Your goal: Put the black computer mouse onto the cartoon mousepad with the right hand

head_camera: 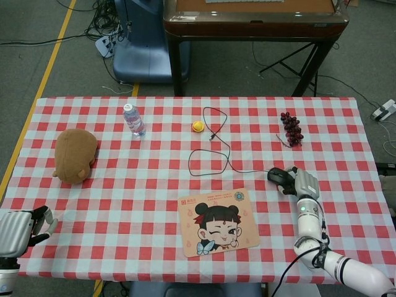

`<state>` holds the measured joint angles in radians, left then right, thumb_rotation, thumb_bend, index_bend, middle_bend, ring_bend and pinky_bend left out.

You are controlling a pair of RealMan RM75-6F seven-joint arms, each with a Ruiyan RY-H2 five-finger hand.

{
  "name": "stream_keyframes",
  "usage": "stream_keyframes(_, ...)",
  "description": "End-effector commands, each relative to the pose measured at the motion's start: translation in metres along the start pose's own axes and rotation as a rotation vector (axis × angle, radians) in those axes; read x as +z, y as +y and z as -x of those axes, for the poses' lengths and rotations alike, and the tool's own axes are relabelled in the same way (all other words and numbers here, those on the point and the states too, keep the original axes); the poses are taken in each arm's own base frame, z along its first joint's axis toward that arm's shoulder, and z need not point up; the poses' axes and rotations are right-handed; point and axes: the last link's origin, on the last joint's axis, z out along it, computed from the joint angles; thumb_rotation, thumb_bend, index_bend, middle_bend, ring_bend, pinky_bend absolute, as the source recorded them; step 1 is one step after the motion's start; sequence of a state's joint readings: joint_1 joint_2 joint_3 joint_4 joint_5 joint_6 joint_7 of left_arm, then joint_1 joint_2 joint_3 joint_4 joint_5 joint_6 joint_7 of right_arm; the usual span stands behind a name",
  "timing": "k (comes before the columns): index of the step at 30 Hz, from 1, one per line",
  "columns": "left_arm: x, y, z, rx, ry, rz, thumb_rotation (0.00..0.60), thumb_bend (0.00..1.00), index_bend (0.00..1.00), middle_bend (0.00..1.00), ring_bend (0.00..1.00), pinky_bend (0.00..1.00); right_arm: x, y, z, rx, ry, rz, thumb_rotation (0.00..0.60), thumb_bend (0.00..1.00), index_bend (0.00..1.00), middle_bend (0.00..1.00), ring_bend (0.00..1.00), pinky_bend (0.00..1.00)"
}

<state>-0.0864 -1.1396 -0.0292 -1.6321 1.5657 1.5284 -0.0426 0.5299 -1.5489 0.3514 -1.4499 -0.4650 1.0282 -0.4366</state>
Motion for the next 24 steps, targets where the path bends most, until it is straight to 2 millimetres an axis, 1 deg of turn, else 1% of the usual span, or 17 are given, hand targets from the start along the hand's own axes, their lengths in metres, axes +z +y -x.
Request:
stream_keyframes(1,0.000,0.000,0.000,0.001,-0.001,0.001,0.600,0.57,0.55,0.90,0.82,1.00,-0.010,0.001,-0.005,0.022,0.000,-0.020,0.600,0.29,0.42,1.00,1.00,1.00)
stream_keyframes(11,0.000,0.001,0.000,0.000,-0.001,0.003,0.600,0.57,0.55,0.90,0.82,1.00,-0.035,-0.003,-0.004,0.085,-0.043,-0.049,0.600,0.29,0.43,1.00,1.00,1.00)
stream_keyframes(18,0.000,0.001,0.000,-0.002,0.001,0.003,0.600,0.57,0.55,0.90,0.82,1.00,-0.045,-0.011,0.005,0.071,-0.109,-0.056,0.600,0.29,0.43,1.00,1.00,1.00)
stream_keyframes(24,0.000,0.000,-0.001,-0.003,0.002,0.002,0.600,0.57,0.55,0.90,0.82,1.00,-0.057,-0.025,0.017,0.051,-0.164,-0.094,0.600,0.29,0.43,1.00,1.00,1.00)
